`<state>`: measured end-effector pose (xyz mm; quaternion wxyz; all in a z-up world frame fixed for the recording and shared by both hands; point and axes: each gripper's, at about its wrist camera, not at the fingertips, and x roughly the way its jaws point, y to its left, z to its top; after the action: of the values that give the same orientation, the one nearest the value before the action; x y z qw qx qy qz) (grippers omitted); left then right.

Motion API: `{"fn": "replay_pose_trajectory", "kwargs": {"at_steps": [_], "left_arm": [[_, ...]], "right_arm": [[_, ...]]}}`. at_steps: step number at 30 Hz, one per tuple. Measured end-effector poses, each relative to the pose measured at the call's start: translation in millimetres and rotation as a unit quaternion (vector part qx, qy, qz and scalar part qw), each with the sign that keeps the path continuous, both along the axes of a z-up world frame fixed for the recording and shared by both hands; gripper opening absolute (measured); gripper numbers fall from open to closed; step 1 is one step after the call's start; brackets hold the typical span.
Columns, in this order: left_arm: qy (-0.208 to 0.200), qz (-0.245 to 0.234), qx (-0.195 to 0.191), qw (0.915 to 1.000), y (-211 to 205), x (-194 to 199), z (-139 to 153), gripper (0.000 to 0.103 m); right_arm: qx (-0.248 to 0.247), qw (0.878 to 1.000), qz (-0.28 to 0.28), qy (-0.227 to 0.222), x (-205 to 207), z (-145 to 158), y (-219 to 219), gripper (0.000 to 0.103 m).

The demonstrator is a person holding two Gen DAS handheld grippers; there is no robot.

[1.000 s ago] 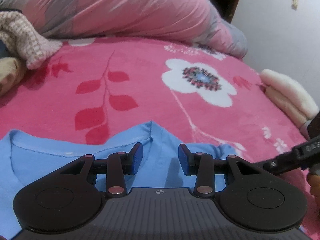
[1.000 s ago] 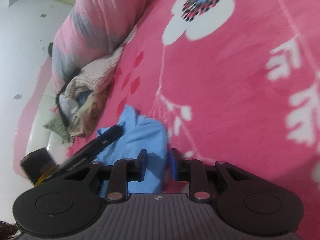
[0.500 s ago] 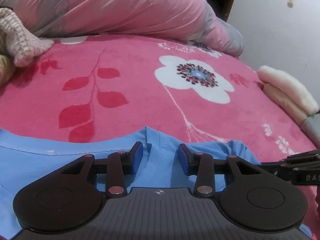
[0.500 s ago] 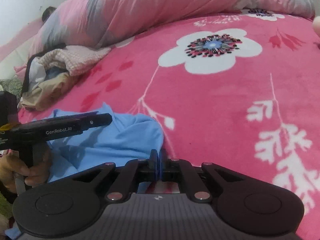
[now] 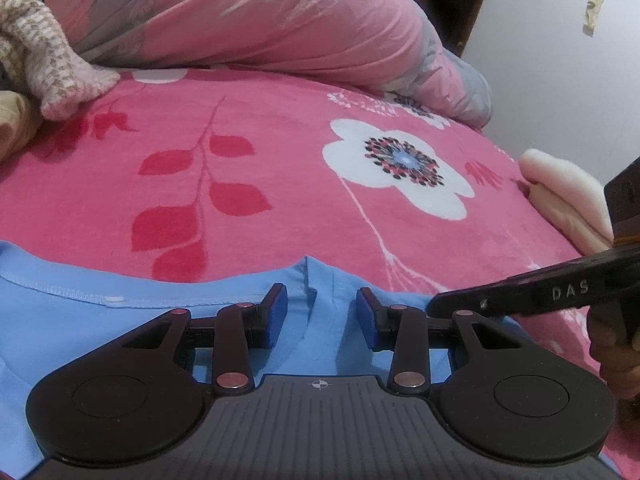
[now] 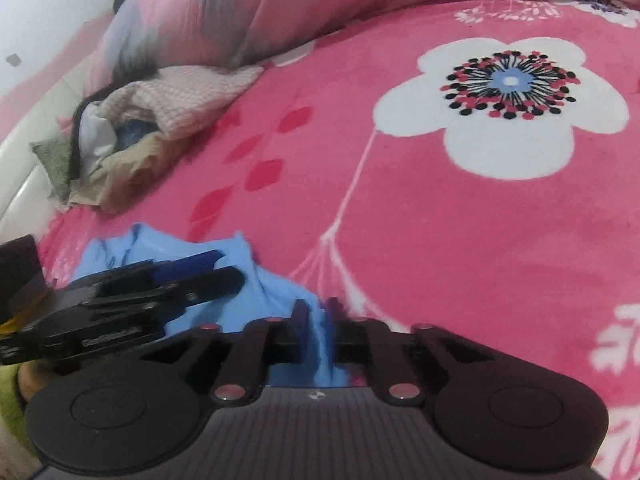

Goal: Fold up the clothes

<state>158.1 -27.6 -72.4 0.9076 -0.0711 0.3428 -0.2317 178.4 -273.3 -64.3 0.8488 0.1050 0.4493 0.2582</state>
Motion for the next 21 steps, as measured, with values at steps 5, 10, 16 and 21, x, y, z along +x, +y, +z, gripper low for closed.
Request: {"fn": "replay_pose_trajectory", "kwargs": {"at_steps": [5,10,16,21], "left_arm": [[0.005,0.016,-0.001,0.9999,4,6,-3,0.038],[0.007,0.024,-0.023,0.9994,14,3,8,0.039],[-0.023,0.081,-0.121,0.9891,77,-24,63,0.04],[-0.05,0.162,-0.138,0.9758,154,-71,104,0.042]], "right_arm": [[-0.017,0.999,-0.026,-0.03,-3,-12,1,0.006],[0.073,0.993,-0.097,-0.005,-14,7,-40,0.018],[0.055,0.991,-0.08,-0.088,-93,66,-55,0.019],[-0.024,0.978,0.082,-0.192,-183,83,14,0.026]]}}
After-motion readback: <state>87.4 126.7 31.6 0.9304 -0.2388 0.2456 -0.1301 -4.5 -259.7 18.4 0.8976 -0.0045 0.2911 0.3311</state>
